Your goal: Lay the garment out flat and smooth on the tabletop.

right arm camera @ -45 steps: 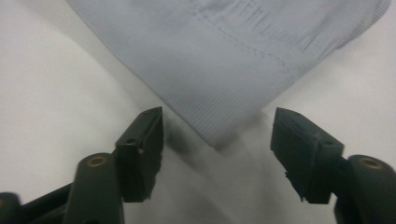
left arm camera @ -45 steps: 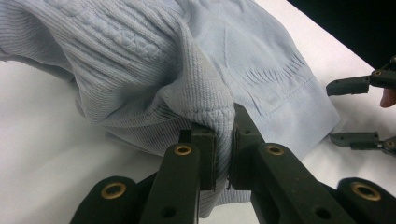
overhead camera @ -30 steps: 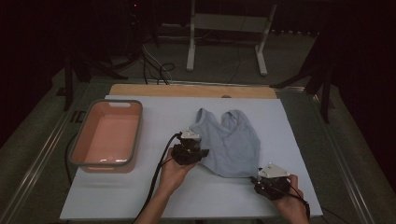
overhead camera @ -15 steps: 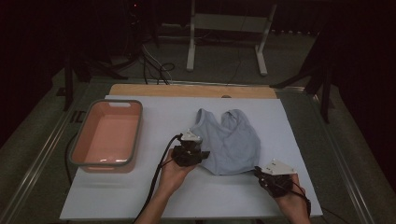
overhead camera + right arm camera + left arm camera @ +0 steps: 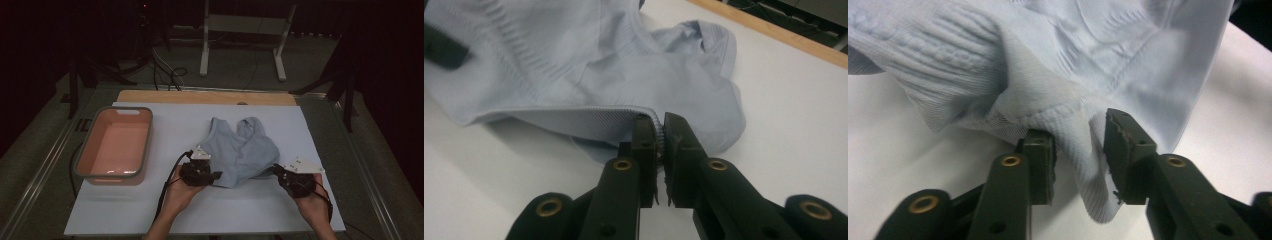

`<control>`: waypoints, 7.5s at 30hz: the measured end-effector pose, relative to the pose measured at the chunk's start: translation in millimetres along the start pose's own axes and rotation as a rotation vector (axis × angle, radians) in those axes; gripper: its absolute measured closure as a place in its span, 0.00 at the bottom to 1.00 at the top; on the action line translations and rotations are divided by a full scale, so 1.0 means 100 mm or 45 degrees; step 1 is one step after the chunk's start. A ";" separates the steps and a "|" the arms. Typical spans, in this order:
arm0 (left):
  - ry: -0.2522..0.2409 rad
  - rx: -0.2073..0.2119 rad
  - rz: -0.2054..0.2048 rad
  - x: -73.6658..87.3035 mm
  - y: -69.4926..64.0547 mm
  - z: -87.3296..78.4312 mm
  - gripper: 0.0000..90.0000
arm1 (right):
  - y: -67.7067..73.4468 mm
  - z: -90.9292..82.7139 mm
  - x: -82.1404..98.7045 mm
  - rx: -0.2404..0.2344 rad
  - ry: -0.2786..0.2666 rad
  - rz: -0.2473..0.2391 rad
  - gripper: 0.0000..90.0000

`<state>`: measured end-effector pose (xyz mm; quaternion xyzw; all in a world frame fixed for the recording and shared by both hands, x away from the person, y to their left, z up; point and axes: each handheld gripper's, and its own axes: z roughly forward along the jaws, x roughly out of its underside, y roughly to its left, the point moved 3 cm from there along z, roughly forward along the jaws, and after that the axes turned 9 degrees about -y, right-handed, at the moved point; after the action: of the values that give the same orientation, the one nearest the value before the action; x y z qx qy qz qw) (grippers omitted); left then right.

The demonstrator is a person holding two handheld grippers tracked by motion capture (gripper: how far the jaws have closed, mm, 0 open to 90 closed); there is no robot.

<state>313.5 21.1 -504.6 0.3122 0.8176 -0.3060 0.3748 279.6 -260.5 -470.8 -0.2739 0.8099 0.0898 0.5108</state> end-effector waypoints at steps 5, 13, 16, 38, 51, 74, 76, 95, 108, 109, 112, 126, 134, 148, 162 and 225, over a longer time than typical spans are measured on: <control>-0.010 -0.001 0.010 0.06 -0.01 -0.08 0.64 | -0.02 0.02 -0.07 0.008 -0.009 0.005 0.94; -0.030 -0.013 0.051 0.16 -0.05 -0.23 0.52 | -0.04 0.08 -0.13 0.013 -0.017 0.018 0.94; -0.030 -0.008 0.051 0.19 -0.05 -0.27 0.49 | -0.05 0.09 -0.15 0.014 -0.018 0.021 0.94; 0.048 -0.055 0.196 0.35 -0.16 -0.20 0.41 | -0.17 0.12 -0.17 0.025 -0.028 0.061 0.94; -0.133 -0.098 0.105 0.00 -0.11 -0.16 0.61 | -0.17 0.15 -0.12 0.028 -0.003 0.059 0.94; -0.222 -0.174 -0.031 -0.31 0.08 -0.19 0.93 | -0.15 0.31 0.19 0.093 0.161 0.044 0.68; -0.227 -0.175 -0.034 -0.31 0.08 -0.19 0.93 | -0.12 0.33 0.23 0.085 0.184 0.042 0.64; -0.206 -0.301 0.008 -0.29 0.14 -0.25 0.93 | -0.12 0.26 0.27 0.121 0.332 -0.026 0.91; -0.149 -0.329 -0.079 -0.06 0.22 -0.13 0.72 | -0.16 0.23 0.23 0.081 0.275 0.050 0.90; -0.147 -0.326 -0.090 -0.04 0.22 -0.12 0.70 | -0.15 0.23 0.23 0.082 0.273 0.058 0.90; -0.167 -0.289 -0.115 0.01 0.21 -0.11 0.63 | -0.15 0.23 0.22 0.076 0.268 0.061 0.90; -0.124 -0.258 -0.100 0.12 0.08 0.10 0.48 | -0.16 0.23 0.20 0.071 0.252 0.094 0.90; -0.056 -0.282 -0.103 0.17 0.08 0.23 0.45 | -0.17 0.22 0.20 0.076 0.251 0.106 0.90; -0.011 -0.238 -0.151 0.09 0.20 0.04 0.98 | -0.24 0.26 0.28 0.109 0.292 0.110 0.80; -0.040 -0.266 -0.115 0.00 0.31 -0.34 0.98 | -0.29 0.19 0.28 0.142 0.306 0.033 0.90; 0.156 0.002 -0.112 0.58 -0.18 -0.43 0.97 | -0.17 -0.21 0.58 -0.061 0.358 0.070 0.97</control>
<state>251.7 58.0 -523.7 0.2945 0.8517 -0.3030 0.3100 253.0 -304.7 -509.8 -0.2737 0.8783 0.0838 0.3829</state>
